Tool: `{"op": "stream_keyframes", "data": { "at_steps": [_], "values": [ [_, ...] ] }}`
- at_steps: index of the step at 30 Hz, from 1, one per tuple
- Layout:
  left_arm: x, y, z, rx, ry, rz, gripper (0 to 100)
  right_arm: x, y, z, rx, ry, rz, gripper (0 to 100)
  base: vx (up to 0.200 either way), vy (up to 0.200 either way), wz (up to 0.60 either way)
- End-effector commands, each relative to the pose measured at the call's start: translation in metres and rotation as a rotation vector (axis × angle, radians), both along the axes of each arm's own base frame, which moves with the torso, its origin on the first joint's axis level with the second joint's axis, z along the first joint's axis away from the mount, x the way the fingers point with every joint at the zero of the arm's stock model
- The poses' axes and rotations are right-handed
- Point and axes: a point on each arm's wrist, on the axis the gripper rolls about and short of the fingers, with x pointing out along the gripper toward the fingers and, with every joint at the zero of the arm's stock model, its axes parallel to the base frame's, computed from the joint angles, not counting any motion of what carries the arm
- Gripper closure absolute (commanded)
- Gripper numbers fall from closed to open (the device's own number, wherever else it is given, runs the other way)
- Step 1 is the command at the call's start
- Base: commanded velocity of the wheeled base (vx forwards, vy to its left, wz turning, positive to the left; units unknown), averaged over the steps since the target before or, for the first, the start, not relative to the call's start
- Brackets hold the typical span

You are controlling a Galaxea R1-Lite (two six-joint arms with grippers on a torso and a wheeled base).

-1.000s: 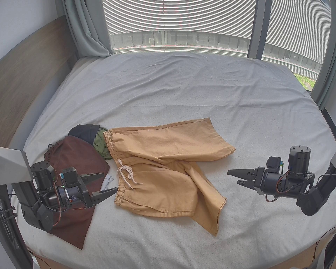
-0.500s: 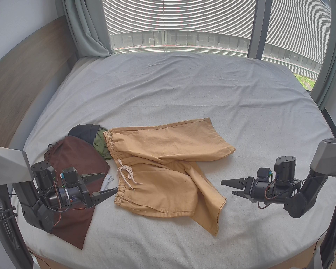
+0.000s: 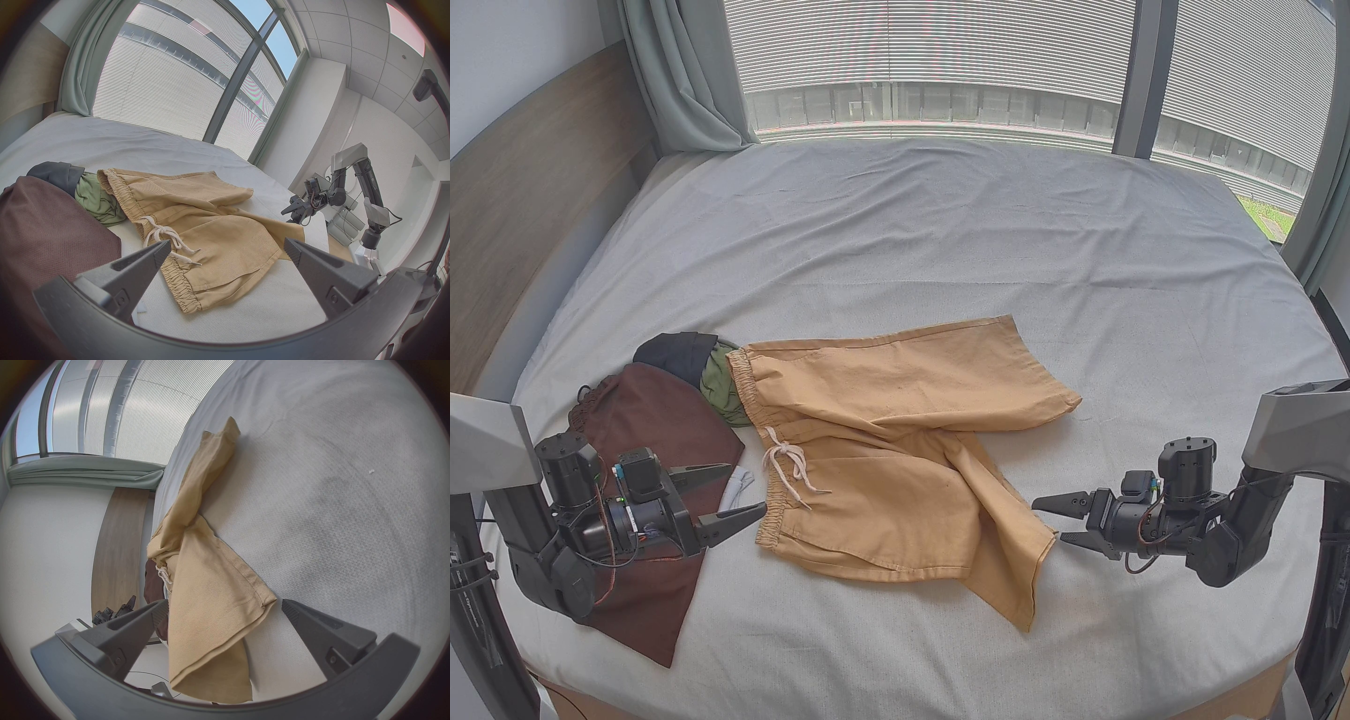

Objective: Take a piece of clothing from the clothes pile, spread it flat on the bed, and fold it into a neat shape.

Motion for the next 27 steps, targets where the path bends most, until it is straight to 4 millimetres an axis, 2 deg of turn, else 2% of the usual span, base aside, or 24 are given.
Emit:
{"op": "stream_keyframes", "data": {
  "at_steps": [1, 22, 23, 27],
  "values": [
    [0.000, 0.000, -0.001, -0.001, 0.004, 0.001, 0, 0.001, 0.002, -0.007, 0.000, 0.021, 0.002, 0, 0.000, 0.000, 0.00],
    [0.000, 0.000, 0.000, 0.000, -0.001, 0.000, 0, 0.006, 0.014, -0.011, -0.018, 0.024, -0.026, 0, 0.000, 0.000, 0.00],
    [0.001, 0.000, -0.001, 0.000, 0.001, 0.002, 0, 0.006, 0.014, -0.011, -0.018, 0.024, -0.026, 100, 0.000, 0.000, 0.00],
    [0.001, 0.000, -0.001, -0.001, 0.002, 0.001, 0, 0.006, 0.014, -0.011, -0.017, 0.025, -0.027, 100, 0.000, 0.000, 0.00]
  ]
}}
